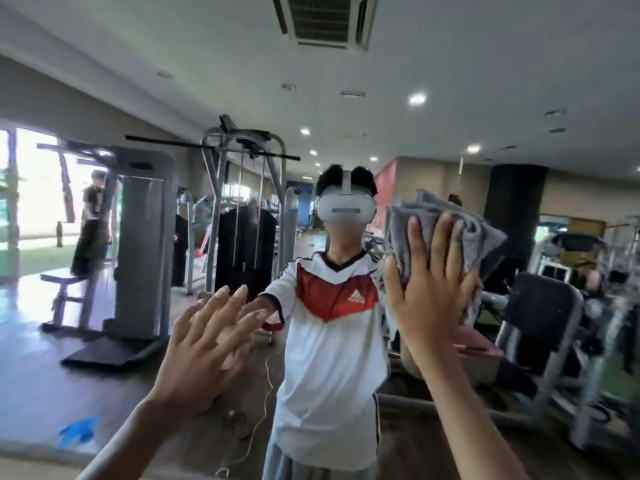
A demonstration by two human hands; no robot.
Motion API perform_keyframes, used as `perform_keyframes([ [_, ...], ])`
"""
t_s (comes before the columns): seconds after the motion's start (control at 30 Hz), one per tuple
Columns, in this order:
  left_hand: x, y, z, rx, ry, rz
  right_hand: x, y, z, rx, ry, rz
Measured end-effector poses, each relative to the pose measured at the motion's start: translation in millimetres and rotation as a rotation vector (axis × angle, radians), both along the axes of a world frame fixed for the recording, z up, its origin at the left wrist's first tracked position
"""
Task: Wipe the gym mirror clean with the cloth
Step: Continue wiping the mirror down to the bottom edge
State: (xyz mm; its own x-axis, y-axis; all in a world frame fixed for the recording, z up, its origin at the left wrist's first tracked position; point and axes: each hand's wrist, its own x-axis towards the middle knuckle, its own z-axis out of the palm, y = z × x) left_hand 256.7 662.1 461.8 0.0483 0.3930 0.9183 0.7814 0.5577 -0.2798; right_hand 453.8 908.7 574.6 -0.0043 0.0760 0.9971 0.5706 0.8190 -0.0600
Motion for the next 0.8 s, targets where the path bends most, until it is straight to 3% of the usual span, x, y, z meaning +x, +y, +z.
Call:
perform_keyframes([
  [0.07, -15, -16, -7, 0.039, -0.075, 0.036, -35, -38, -39, -0.014, -0.039, 0.03],
  [0.2, -48, -57, -10, 0.13, -0.288, 0.14, -71, -86, -79, 0.536, -0.6, 0.089],
  [0.27, -63, -80, -5, 0.163, -0.404, 0.159, -79, -84, -43, 0.562, -0.571, 0.104],
  [0.37, -85, -113, 5, 0.206, -0.516, 0.172, -93, -91, 13, 0.329, -0.283, 0.1],
  [0.47, -111, -140, -1, 0.295, -0.632, 0.168, -128, -136, -8, 0.183, -0.119, 0.078],
  [0.53, -123, -154, -10, 0.332, -0.684, 0.162, -157, -172, -56, 0.308, -0.315, 0.142],
  [0.6, -130, -165, -16, 0.319, -0.705, 0.158, -175, -198, -91, 0.574, -0.625, 0.156],
  [0.67, -138, -176, -16, 0.353, -0.708, 0.165, -187, -202, -77, 0.769, -0.832, 0.119],
  [0.73, -145, -185, -14, 0.433, -0.768, 0.146, -197, -207, -38, 0.756, -0.808, 0.105],
  [0.8, -151, -194, -16, 0.452, -0.814, 0.14, -208, -218, 3, 0.573, -0.608, 0.142],
])
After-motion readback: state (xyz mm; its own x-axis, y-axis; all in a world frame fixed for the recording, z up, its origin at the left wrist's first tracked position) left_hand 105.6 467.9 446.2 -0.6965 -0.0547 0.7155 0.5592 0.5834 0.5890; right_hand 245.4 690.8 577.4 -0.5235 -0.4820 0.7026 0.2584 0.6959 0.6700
